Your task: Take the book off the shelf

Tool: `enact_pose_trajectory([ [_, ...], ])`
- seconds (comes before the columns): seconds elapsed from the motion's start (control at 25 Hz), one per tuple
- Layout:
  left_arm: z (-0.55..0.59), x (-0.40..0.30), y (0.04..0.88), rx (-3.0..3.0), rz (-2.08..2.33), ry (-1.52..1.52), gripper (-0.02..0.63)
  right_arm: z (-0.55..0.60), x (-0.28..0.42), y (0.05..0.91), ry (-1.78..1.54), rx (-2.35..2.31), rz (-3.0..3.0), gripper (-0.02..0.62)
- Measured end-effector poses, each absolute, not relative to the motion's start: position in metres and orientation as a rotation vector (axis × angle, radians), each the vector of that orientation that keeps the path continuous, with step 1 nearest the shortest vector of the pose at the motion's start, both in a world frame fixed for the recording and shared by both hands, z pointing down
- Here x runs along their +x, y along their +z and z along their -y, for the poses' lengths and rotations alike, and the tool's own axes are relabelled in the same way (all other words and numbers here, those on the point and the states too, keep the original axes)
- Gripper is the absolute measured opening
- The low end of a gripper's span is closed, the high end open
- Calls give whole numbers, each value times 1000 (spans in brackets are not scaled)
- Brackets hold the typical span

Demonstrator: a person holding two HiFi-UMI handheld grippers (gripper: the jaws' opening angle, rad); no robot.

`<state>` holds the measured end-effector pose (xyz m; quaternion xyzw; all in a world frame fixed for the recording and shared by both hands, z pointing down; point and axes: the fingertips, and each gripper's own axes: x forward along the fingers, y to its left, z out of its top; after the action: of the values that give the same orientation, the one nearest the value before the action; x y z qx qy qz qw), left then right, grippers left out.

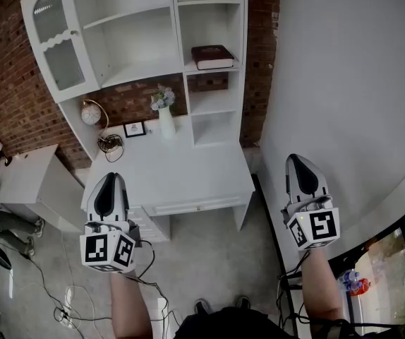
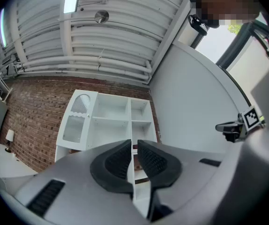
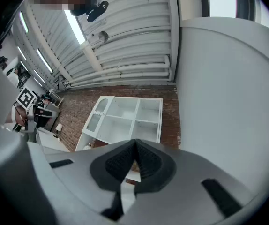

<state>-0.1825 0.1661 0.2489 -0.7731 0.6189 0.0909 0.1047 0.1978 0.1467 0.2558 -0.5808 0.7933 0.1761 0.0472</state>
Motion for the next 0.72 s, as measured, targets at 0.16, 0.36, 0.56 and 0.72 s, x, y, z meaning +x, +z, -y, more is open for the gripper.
enact_pose_trajectory([
  [0.16, -180, -155, 249, -2303, -1796, 282, 40, -158, 219, 258, 502, -1756, -2399, 0],
  [0.36, -194, -134, 250, -2325, -1813, 335, 41, -168, 235, 259, 493, -1729, -2399, 2],
  [0.56, -204, -113, 251, -2312, -1843, 313, 188, -173, 238, 257, 464, -1662, -2447, 172],
  [0.72, -212, -90, 250, -2312, -1827, 271, 253, -173, 250, 256, 422, -1606, -2460, 233],
])
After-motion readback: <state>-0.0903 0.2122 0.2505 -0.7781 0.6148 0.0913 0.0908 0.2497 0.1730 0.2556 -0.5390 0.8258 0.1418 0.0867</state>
